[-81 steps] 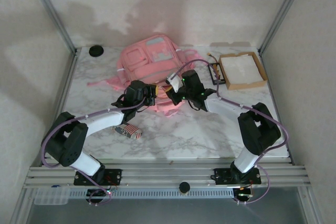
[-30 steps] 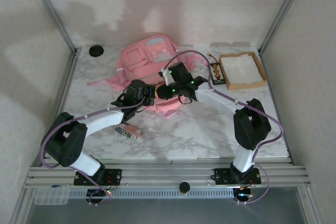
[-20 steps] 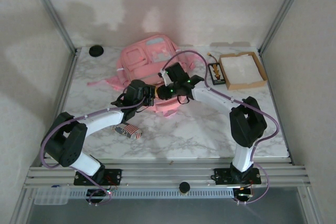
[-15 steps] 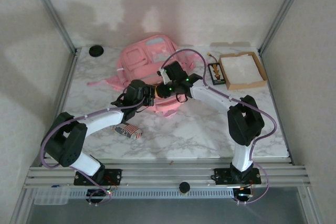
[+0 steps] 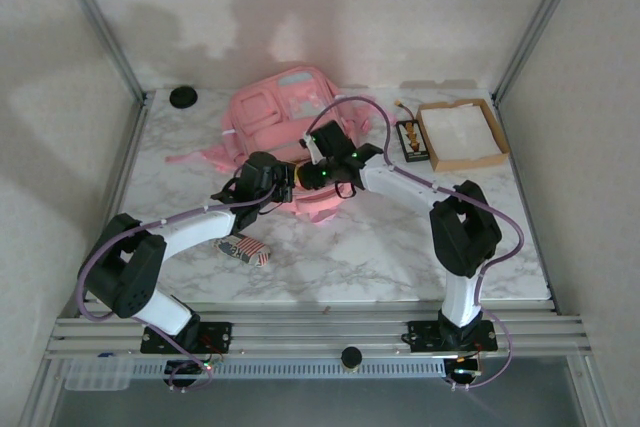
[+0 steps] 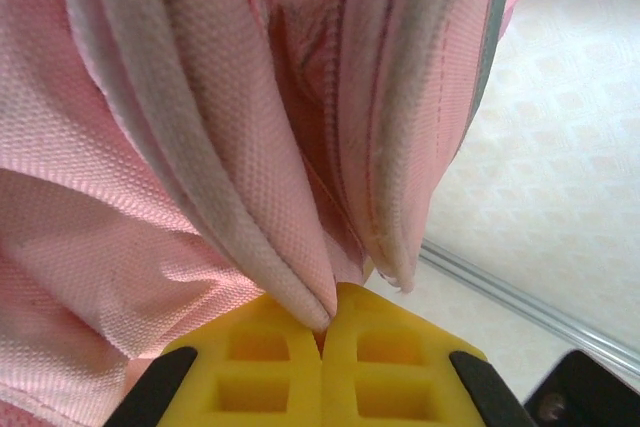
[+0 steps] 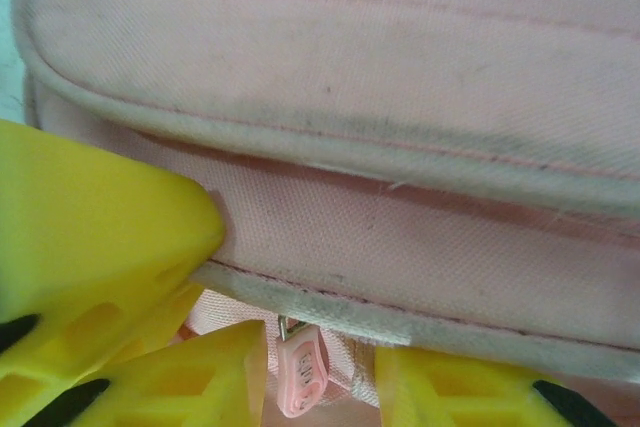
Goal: Pack the student bag
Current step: Zip the student bag at the center of the table.
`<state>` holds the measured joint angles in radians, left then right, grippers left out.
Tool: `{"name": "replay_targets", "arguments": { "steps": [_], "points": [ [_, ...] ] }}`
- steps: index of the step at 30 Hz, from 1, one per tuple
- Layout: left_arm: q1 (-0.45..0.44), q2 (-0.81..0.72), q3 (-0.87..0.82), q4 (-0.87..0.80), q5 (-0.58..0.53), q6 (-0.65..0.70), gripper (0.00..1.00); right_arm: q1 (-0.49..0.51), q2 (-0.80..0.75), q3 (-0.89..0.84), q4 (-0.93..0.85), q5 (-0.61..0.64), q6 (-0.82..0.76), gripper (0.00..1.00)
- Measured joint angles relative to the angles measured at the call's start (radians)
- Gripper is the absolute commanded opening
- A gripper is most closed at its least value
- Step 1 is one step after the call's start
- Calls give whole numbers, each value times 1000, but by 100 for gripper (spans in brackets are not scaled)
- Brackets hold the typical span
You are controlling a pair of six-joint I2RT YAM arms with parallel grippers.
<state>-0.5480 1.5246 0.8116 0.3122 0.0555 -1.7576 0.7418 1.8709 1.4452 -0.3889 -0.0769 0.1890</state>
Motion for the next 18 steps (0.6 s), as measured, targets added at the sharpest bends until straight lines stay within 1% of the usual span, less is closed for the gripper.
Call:
{"name": "replay_targets", "arguments": {
  "steps": [5, 7, 11, 14, 18],
  "points": [
    [0, 0, -10, 14, 5, -19, 0, 5, -1, -27, 31, 17, -13, 30],
    [0, 0, -10, 19, 8, -24, 0, 5, -1, -31, 38, 28, -18, 28],
    [0, 0, -10, 26, 8, -26, 0, 5, -5, -32, 39, 57, -21, 28],
    [0, 0, -10, 27, 7, -26, 0, 6, -21, -44, 40, 62, -20, 22],
    [0, 0, -10, 27, 7, -26, 0, 6, -34, -61, 55, 46, -26, 23]
  ]
}}
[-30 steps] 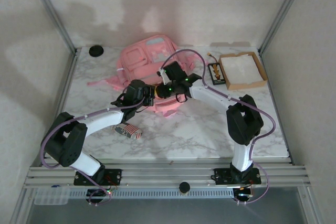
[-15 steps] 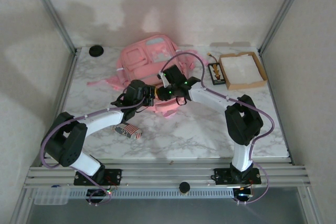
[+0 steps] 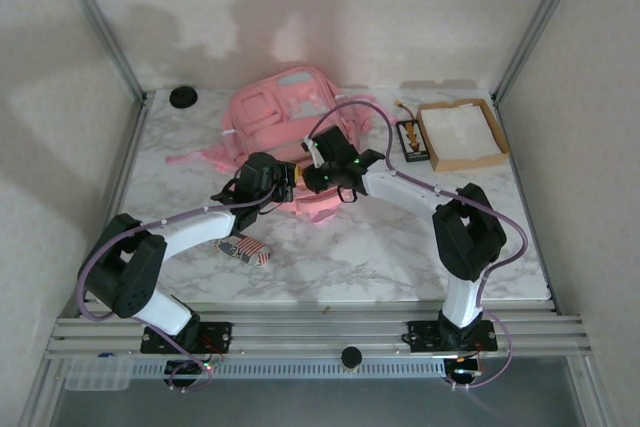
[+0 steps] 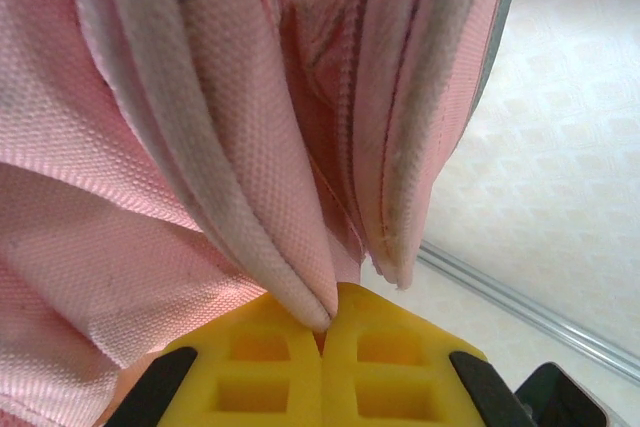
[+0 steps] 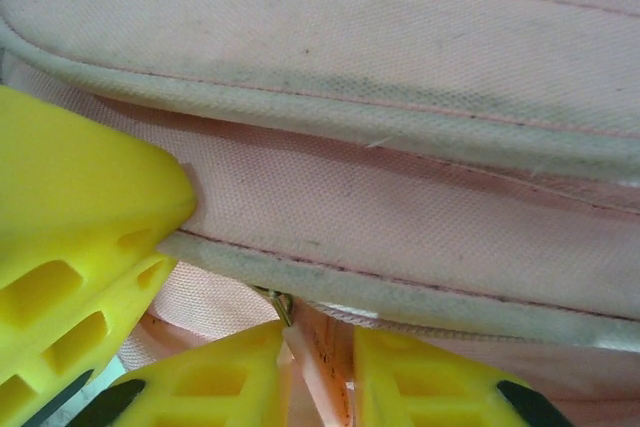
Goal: Pack the student bag
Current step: Zip the student bag at the center of the table.
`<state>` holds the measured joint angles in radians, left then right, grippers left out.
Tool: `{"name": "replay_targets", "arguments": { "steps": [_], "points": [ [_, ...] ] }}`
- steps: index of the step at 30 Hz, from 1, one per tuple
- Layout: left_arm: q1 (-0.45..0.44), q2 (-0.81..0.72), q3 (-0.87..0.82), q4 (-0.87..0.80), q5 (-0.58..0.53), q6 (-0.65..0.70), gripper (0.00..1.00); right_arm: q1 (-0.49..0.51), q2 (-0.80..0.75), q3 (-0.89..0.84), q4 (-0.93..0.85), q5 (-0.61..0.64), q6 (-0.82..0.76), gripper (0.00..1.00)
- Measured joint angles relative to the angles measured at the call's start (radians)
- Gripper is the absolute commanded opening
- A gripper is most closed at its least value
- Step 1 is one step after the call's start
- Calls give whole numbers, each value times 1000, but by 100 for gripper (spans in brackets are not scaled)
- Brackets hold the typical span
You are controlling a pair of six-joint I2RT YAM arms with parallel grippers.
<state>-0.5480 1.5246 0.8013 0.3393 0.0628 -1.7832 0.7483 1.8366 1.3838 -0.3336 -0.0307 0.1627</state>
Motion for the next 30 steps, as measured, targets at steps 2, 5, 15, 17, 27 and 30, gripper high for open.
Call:
{"name": "replay_targets", "arguments": {
  "steps": [2, 5, 15, 17, 27, 30],
  "points": [
    [0, 0, 0, 0, 0, 0, 0, 0, 0, -5, 5, -15, -5, 25],
    [0, 0, 0, 0, 0, 0, 0, 0, 0, -11, 16, -25, -10, 13],
    [0, -6, -1, -10, -6, 15, 0, -2, -8, -18, 21, -22, -32, 3],
    [0, -24, -13, -10, -9, 19, 0, -3, -33, -40, 26, -24, -36, 1],
    [103, -182, -119, -60, 46, 114, 0, -128, -109, -123, 5, -98, -53, 0],
    [158, -203, -127, -95, 113, 180, 0, -161, -111, -124, 8, -125, -56, 0]
  ]
}}
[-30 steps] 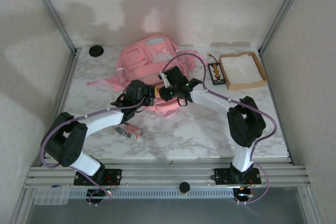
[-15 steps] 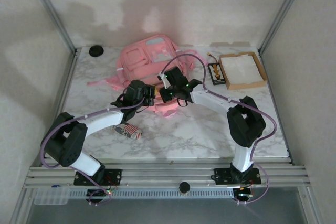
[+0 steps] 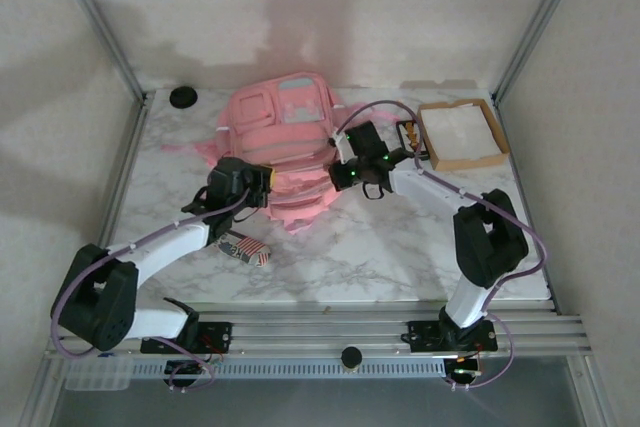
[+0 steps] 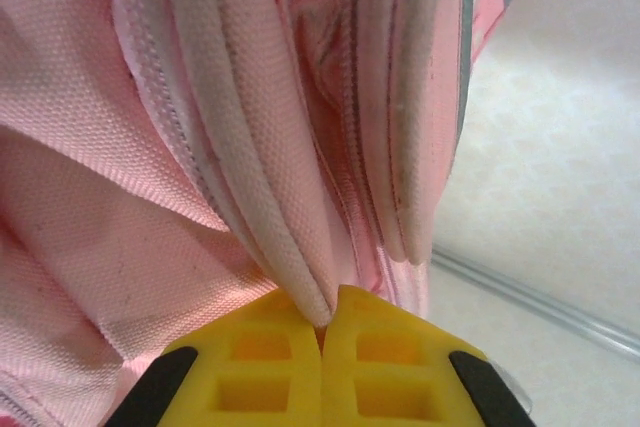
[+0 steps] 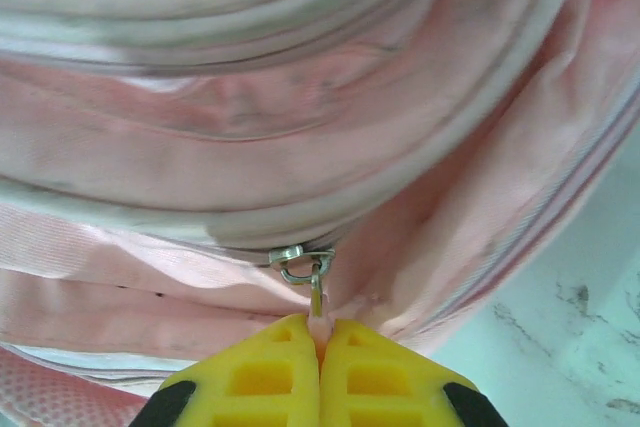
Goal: Pack the student bag
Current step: Zip the student bag at the center of the table.
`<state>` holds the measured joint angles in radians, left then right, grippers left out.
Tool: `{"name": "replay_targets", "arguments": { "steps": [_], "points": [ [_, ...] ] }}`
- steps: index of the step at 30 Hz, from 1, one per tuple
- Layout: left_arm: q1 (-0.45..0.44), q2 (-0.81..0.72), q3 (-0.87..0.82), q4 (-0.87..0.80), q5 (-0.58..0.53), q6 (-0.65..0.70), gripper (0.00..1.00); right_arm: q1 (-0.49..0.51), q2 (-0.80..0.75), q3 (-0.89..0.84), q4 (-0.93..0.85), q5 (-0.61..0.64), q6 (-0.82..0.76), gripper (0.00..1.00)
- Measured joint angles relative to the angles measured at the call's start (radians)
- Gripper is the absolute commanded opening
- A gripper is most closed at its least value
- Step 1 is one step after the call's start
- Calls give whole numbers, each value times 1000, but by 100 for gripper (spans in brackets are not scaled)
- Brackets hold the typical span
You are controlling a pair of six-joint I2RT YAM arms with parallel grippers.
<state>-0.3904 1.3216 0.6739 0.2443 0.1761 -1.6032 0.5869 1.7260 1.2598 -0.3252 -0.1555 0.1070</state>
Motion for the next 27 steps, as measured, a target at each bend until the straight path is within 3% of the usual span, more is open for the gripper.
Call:
{"name": "replay_targets", "arguments": {
  "steps": [7, 11, 17, 27],
  "points": [
    [193, -8, 19, -103, 206, 215, 0, 3, -43, -27, 26, -45, 10, 0],
    [280, -8, 62, -193, 245, 342, 0, 7, -50, -30, 58, -80, 21, 0],
    [334, 17, 78, -221, 259, 416, 0, -20, 37, 49, 57, -93, 13, 0],
    [342, 21, 103, -264, 243, 479, 0, -84, 129, 98, 178, -79, -25, 0]
  ]
}}
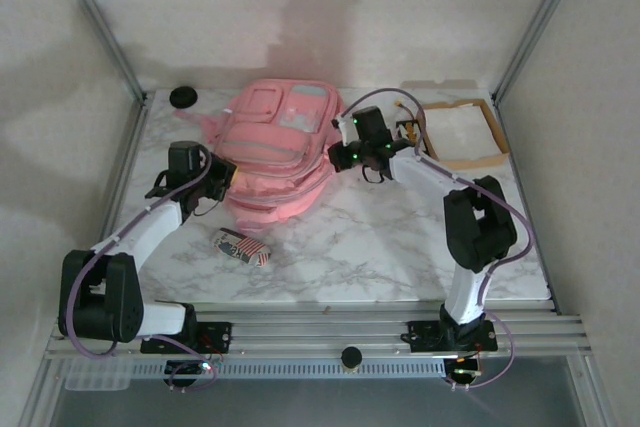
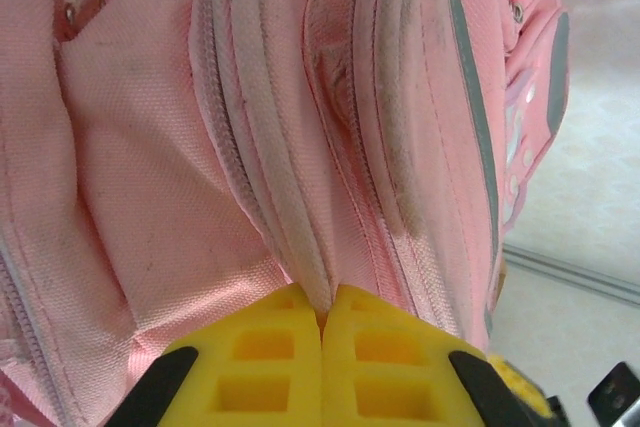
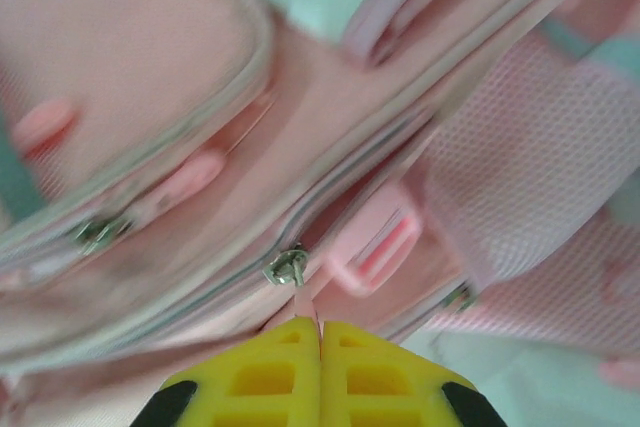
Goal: Pack the student bag
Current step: Zip the student bag at the center of the table.
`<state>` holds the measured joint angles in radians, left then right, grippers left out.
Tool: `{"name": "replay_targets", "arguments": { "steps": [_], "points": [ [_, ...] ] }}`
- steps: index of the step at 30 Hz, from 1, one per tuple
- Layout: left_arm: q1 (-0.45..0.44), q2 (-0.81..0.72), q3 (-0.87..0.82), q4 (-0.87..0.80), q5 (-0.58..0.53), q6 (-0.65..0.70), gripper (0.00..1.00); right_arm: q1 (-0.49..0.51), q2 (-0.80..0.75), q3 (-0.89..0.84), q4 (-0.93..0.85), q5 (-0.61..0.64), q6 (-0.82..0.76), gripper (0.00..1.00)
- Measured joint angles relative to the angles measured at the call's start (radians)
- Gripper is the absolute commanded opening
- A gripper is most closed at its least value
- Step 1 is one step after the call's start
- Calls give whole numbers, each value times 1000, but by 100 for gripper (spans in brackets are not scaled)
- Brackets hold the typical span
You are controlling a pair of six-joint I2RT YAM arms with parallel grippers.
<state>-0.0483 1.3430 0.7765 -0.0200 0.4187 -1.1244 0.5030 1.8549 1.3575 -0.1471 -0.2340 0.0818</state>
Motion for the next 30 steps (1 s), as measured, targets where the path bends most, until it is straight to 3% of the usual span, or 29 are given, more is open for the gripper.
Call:
{"name": "replay_targets", "arguments": {
  "steps": [13, 17, 20, 23, 27, 30],
  "points": [
    [19, 31, 40, -20, -21, 63, 0, -49, 133, 97, 107, -18, -4, 0],
    [17, 40, 61, -51, -37, 92, 0, -61, 110, 77, 107, -51, -34, 27],
    [20, 52, 83, -79, -66, 126, 21, -87, 69, 59, 89, -75, -77, 42],
    [24, 43, 82, -88, -99, 144, 37, -101, 36, 47, 70, -134, -131, 47],
    [48, -9, 80, -92, -114, 168, 41, -76, 43, 78, 20, -189, -195, 52],
    [66, -33, 80, -95, -120, 183, 47, -37, 79, 140, -23, -221, -261, 62]
  ]
}}
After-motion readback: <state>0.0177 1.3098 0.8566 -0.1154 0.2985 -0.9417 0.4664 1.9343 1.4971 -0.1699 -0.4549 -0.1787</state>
